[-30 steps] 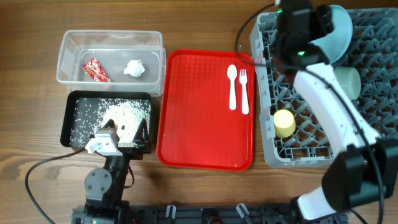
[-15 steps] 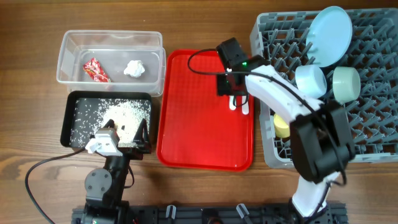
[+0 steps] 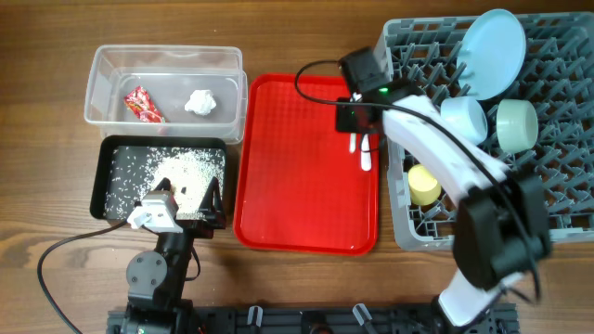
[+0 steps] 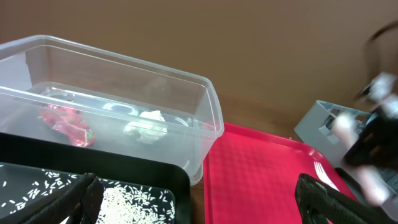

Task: Sort waste into correct bins and load items into the dishwasher rack
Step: 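Grasp the white spoon with the right gripper and place it in the rack, then grasp the white fork with the right gripper and place it in the rack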

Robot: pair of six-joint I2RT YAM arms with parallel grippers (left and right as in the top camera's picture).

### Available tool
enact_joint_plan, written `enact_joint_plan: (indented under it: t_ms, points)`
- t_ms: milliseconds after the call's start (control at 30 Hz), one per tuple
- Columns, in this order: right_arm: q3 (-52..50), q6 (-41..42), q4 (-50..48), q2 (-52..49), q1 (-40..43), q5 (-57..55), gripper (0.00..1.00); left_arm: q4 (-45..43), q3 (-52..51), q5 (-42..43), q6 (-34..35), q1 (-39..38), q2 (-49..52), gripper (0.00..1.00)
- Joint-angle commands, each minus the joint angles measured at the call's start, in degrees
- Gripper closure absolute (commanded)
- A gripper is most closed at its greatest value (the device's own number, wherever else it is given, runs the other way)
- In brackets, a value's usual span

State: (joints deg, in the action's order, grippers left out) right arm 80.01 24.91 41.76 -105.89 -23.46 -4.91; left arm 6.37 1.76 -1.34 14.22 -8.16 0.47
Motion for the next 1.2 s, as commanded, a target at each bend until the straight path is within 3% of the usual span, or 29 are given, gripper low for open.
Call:
enact_joint_plan:
  t_ms: [0, 100, 233, 267, 433, 633, 900, 967, 1067, 1100, 1167]
  points:
    - [0.15, -3.28, 1.62, 9.57, 2.58, -8.17, 0.96, -0.17, -0.37, 0.68, -0.33, 0.42, -0.31, 0.00]
    - [0.13, -13.55, 1.09, 11.34, 8.20, -11.76, 0.95, -0.17, -0.37, 0.68, -0.33, 0.42, -0.31, 0.00]
    - [0.13, -21.18, 1.62, 6.10, 11.80, -11.65, 0.93, -0.17, -0.37, 0.68, -0.33, 0.42, -0.31, 0.00]
    - [0.13, -23.50, 1.84, 5.05, 11.67, -11.56, 0.64, -0.17, -0.37, 0.68, -0.33, 0.42, -0.31, 0.00]
    - [0.15, -20.02, 2.03, 10.10, 3.08, -5.55, 0.45, -0.17, -0.37, 0.68, -0.33, 0.42, -0.31, 0.00]
    - [0.13, -6.27, 2.75, 0.04, -1.25, -4.24, 0.51, -0.17, -0.37, 0.68, -0.33, 0.42, -0.31, 0.00]
    - [0.13, -5.18, -0.96, -12.61, 0.31, -9.25, 0.54, -0.17, -0.37, 0.68, -0.33, 0.42, -0.31, 0.00]
    - [0.13, -5.31, -0.55, -14.38, 0.83, -6.73, 0.68, -0.17, -0.37, 0.68, -0.33, 0.42, -0.31, 0.00]
    - [0.13, -5.40, 0.96, -15.65, 0.81, 0.44, 0.80, -0.17, -0.37, 0.68, -0.33, 0.42, -0.31, 0.00]
    - [0.15, -5.42, 1.22, -15.32, 0.76, 1.92, 0.93, -0.17, -0.37, 0.68, -0.33, 0.42, -0.31, 0.00]
    - [0.15, -5.46, 1.42, -14.01, 0.79, 1.97, 0.96, -0.17, -0.37, 0.68, -0.33, 0.42, -0.31, 0.00]
